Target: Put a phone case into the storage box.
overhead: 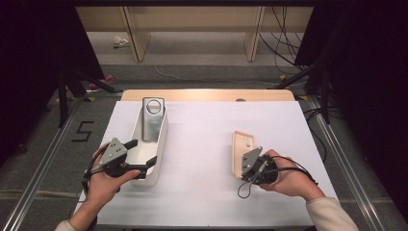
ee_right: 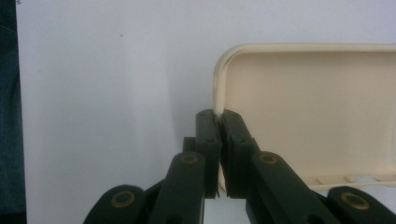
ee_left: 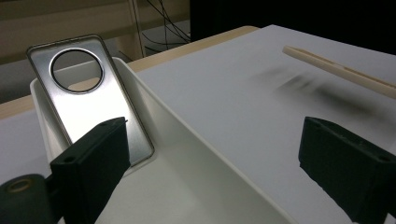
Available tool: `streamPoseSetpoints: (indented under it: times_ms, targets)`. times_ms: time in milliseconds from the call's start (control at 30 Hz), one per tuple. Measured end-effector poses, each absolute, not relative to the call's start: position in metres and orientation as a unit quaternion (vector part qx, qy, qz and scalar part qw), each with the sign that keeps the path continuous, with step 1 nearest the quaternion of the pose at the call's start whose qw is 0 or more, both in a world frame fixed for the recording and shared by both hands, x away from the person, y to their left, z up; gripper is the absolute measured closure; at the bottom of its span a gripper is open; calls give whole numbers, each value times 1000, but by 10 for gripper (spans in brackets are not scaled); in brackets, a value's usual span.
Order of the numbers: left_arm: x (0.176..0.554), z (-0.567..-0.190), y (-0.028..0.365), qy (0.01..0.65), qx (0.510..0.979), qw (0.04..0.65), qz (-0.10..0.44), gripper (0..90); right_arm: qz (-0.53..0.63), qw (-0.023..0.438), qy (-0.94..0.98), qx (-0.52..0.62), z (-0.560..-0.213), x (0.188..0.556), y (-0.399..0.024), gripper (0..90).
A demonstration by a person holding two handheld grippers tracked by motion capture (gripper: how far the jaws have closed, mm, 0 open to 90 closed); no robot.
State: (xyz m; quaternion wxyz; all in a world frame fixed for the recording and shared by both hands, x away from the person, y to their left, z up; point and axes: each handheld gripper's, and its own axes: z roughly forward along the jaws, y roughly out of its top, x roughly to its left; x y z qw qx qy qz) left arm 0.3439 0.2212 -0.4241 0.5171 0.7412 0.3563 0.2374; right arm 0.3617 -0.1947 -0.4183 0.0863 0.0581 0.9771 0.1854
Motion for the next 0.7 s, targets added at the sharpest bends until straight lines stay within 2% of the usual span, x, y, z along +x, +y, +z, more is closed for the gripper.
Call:
streamPoseSetpoints:
  times_ms: [400,700]
  targets:
    - [344,-421,217,355,740,520,235,87,217,88,971,45,-418,367,-171,872]
    - [352,-404,195,356,737,530,221,131,233,87,968,43,-417,369,-158,872]
